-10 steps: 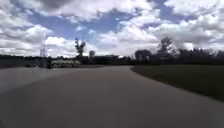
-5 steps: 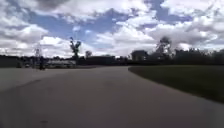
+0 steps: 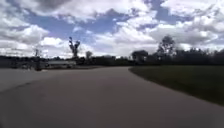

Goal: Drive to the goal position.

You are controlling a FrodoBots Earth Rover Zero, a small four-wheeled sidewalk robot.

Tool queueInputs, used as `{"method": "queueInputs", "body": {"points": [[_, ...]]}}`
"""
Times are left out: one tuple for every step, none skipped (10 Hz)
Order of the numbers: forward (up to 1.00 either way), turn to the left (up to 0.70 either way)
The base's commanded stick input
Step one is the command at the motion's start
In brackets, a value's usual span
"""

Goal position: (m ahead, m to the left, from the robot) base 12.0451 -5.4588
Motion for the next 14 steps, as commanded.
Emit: {"method": "queueInputs", "body": {"points": [[1.00, 0.00], [1.00, 0.00], [1.00, 0.00], [1.00, 0.00], [1.00, 0.00], [1.00, 0.00], [1.00, 0.00], [1.00, 0.00], [1.00, 0.00], [1.00, 0.00], [1.00, 0.00], [1.00, 0.00], [1.00, 0.00], [1.00, 0.00]]}}
